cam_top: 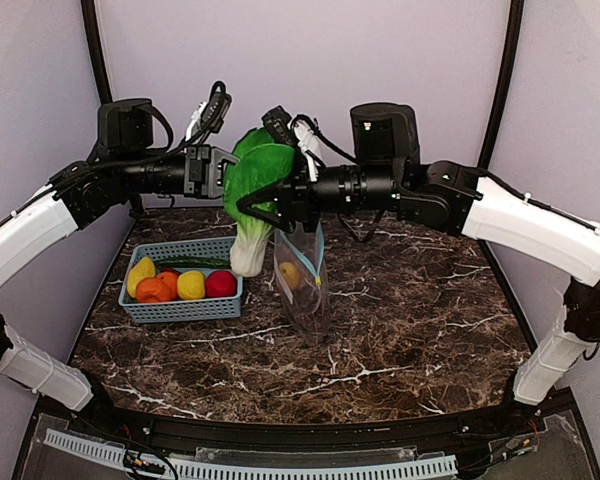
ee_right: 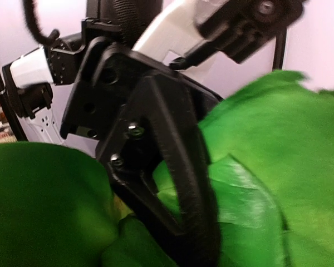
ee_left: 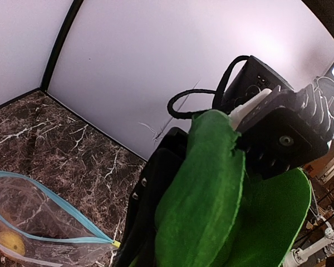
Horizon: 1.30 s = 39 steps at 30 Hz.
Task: Place the food in the zip-top bag and seal the zipper
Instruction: Pass from the left arm to the right, then hold the zipper food storage bag at the center of the board.
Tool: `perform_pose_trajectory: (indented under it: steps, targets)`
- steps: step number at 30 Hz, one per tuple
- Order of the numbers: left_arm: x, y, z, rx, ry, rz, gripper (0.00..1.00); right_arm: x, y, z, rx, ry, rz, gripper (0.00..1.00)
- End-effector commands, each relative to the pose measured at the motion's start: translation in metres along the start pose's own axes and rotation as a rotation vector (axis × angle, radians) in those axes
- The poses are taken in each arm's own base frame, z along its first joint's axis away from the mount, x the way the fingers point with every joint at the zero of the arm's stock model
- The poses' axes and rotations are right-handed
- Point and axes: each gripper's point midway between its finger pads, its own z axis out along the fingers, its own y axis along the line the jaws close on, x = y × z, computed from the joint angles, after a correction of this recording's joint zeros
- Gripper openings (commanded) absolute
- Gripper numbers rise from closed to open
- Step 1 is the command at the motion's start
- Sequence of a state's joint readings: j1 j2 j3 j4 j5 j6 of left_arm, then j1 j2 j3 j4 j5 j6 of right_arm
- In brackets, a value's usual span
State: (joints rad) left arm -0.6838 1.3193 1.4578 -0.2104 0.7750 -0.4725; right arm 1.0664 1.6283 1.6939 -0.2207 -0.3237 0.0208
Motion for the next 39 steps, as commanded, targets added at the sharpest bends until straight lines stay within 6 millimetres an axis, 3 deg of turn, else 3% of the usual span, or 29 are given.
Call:
perform_pose_trajectory:
  steps: [1,4,6,7,11,14,17,21,25,33,39]
  targets:
    - [-0.011,-0.030,-0.004,0.072,-0.025,0.065,0.01,-0.022,0.005,-0.007,-0.009,-0.095,-0.013,0.42]
    - [-0.014,-0.029,-0.006,0.051,-0.041,0.087,0.01,-0.019,-0.001,-0.011,0.032,-0.092,0.006,0.19]
    - [-0.015,-0.029,-0.006,0.046,-0.045,0.088,0.11,-0.018,-0.005,-0.015,0.068,-0.091,0.026,0.05]
    - [-0.015,-0.028,-0.005,0.043,-0.045,0.087,0.23,-0.019,-0.008,-0.018,0.087,-0.095,0.032,0.00]
    - [-0.020,-0.020,-0.011,-0.035,-0.063,0.147,0.62,-0.025,-0.012,-0.033,0.143,-0.122,0.042,0.00]
    - [-0.030,-0.016,-0.026,-0.150,-0.102,0.202,0.77,-0.030,-0.020,-0.052,0.220,-0.141,0.033,0.00]
    - [-0.037,0.001,-0.042,-0.300,-0.143,0.231,0.89,-0.036,-0.033,-0.074,0.335,-0.162,0.036,0.00]
    - [-0.026,0.035,-0.043,-0.436,-0.110,0.176,0.93,-0.046,-0.040,-0.095,0.414,-0.189,0.035,0.00]
    - [-0.005,0.072,-0.025,-0.490,-0.036,0.079,0.93,-0.046,-0.051,-0.100,0.482,-0.170,0.040,0.00]
    - [0.004,0.119,0.003,-0.483,-0.005,-0.044,0.92,-0.021,-0.082,-0.078,0.602,-0.033,0.084,0.00]
    - [0.006,0.150,0.018,-0.446,0.020,-0.123,0.80,-0.012,-0.091,-0.069,0.604,0.000,0.118,0.00]
